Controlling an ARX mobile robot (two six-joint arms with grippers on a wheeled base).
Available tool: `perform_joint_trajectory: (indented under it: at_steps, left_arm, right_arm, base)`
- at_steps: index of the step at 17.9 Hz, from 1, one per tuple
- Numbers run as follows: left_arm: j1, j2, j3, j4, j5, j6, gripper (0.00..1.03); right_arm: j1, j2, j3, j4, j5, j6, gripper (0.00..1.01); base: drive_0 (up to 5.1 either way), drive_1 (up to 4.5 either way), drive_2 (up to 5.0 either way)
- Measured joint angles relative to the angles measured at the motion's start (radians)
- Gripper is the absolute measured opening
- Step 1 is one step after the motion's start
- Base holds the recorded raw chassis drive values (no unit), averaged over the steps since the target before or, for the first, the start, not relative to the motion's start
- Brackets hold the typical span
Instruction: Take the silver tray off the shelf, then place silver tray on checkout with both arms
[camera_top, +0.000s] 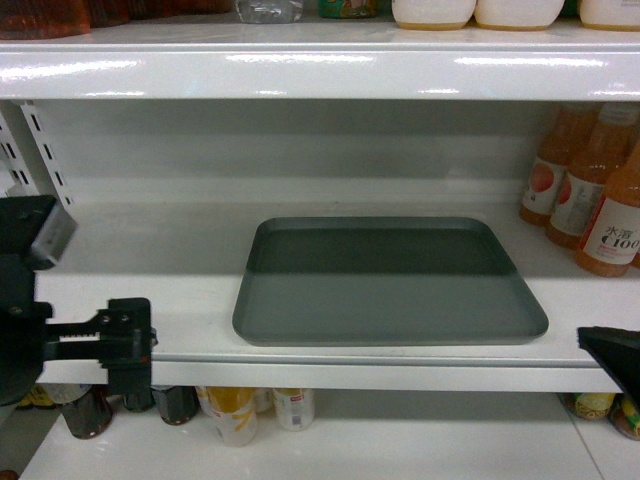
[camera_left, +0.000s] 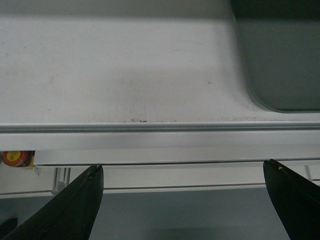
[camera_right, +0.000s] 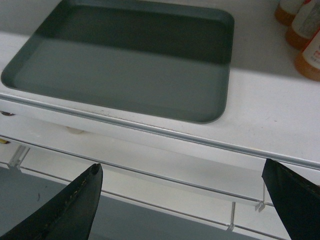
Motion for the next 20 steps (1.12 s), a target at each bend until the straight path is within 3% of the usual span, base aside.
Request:
perform_joint_trajectory:
  at_steps: [4,5,6,11,14,16,17,20]
  left_arm:
    - [-0.016,0.226,0.212,-0.036,-0.018,0.000,0.98]
    - [-0.026,0.268,0.272,-0.056,-0.016,-0.001,0.98]
    - [-0.042,0.347,0.391,-0.099,-0.023,-0.019,0.98]
    - [-0.068,0.452,0.550,-0.174,-0.034,-0.033,0.98]
    - [-0.083,0.541,0.658,-0.260,-0.039,-0.049,0.98]
    - [-0.093,0.597,0.782,-0.351,-0.057,-0.059,0.98]
    - [-0.097,0.613,0.819,-0.406,-0.053,-0.077,0.94]
    - [-0.104,0.621,0.821,-0.420,-0.026,-0.105,0.65]
  right_arm:
    - [0.026,0.276,0.214,-0.002,0.023,0.056,0.98]
    - [0.032,0.343,0.281,-0.008,0.048,0.062,0.98]
    - [0.031,0.473,0.425,-0.052,0.088,0.079,0.98]
    - [0.015,0.643,0.639,-0.139,0.147,0.079,0.98]
    - [-0.004,0.731,0.773,-0.238,0.155,0.101,0.98]
    - [-0.030,0.855,0.935,-0.366,0.169,0.107,0.98]
    - [-0.030,0.885,0.958,-0.405,0.177,0.103,0.86]
    - [-0.027,0.885,0.958,-0.420,0.158,0.105,0.55]
  base:
    - [0.0,0.00,0.0]
    - [0.0,0.00,0.0]
    - [0.0,0.00,0.0]
    - [0.0,0.00,0.0]
    - [0.0,0.00,0.0]
    - [0.0,0.00,0.0]
    - [0.0,0.00,0.0]
    - [0.0,0.00,0.0]
